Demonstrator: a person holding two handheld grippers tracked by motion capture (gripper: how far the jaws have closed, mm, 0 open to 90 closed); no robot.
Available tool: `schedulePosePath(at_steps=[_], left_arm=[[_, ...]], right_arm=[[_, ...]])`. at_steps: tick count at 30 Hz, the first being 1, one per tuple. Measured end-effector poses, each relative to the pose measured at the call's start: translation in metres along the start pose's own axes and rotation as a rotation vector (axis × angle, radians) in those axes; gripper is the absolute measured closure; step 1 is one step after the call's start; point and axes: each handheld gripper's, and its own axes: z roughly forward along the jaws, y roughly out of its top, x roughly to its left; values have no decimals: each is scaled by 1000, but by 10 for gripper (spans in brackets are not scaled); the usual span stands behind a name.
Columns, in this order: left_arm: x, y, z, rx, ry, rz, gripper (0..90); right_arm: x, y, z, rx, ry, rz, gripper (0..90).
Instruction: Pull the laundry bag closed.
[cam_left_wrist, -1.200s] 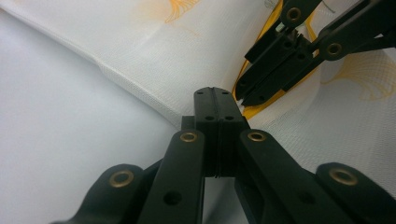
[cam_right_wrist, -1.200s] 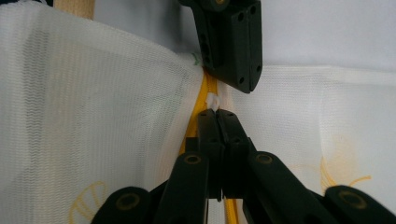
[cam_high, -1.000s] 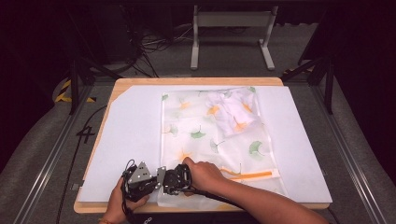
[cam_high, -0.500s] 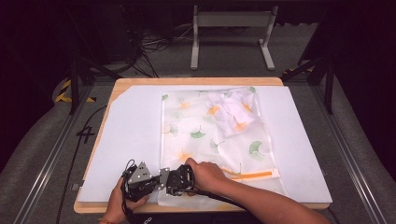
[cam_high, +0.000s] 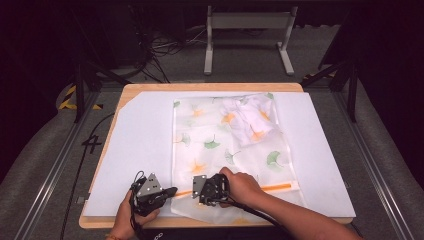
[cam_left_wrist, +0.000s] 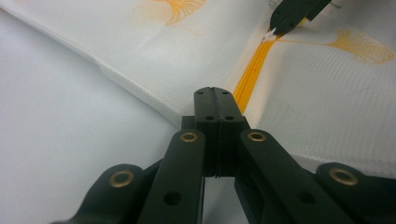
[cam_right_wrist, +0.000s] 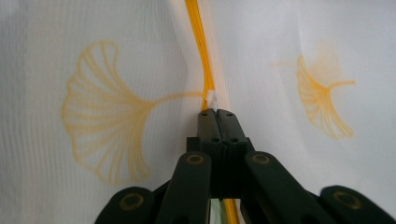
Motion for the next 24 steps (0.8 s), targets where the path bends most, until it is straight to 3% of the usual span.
schedulePosePath(at_steps=[9,13,24], left_arm=[[0,0,0,-2,-1,-1,900],[1,0,0,-1,-4,0,900],[1,0,0,-1,-11,-10,900]], right_arm=[[-6,-37,-15,5,-14,55,900],[-7,-60,-24,13,-19,101,900],[-8,-93,-38,32,-34,139,900]])
